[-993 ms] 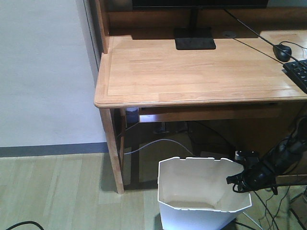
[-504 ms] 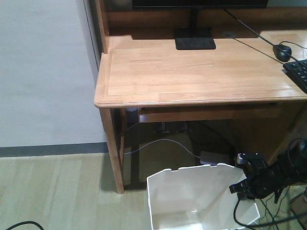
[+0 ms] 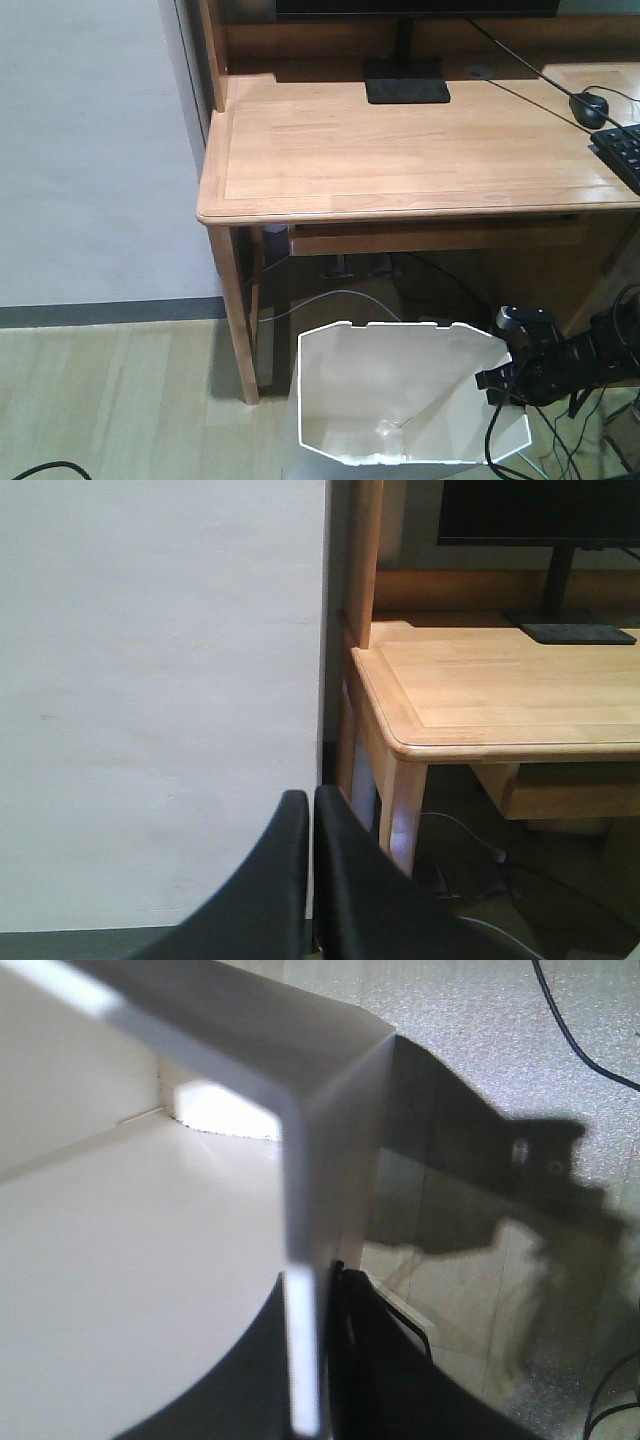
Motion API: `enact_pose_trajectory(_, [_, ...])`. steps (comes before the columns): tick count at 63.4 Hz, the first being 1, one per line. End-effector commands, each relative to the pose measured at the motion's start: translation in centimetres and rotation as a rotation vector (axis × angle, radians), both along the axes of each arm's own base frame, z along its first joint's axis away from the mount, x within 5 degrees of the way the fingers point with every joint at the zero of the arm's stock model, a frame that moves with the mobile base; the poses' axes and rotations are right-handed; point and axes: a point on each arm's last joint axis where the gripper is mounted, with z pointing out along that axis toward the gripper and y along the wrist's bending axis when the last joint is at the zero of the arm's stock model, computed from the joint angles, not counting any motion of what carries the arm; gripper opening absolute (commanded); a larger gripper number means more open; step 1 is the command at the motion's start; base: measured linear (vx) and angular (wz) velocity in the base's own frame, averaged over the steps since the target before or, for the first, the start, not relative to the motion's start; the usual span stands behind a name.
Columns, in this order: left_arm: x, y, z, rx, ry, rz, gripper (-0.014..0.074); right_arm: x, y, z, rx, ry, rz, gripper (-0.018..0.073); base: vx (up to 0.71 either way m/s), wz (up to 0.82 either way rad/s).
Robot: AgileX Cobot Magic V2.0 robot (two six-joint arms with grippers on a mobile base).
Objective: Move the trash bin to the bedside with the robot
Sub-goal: 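Lift the bin slightly and pull it toward the robot, then hold the bin with the right gripper while turning away from the desk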
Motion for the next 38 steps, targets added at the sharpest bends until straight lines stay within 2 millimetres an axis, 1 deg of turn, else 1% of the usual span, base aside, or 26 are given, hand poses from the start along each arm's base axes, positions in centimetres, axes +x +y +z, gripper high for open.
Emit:
enact_pose_trajectory(1, [0.06, -0.07, -0.09, -0.004, -0.067, -0.008, -0.0006, 1.18, 1.26, 2.84, 0.189, -0.082, 0.006, -0.0007, 0.00, 0.00])
enact_pose_trajectory(38, [0.06, -0.07, -0.09, -0.004, -0.067, -0.008, -0.0006, 1.18, 1.26, 2.84, 0.189, -0.082, 0.006, -0.0007, 0.00, 0.02])
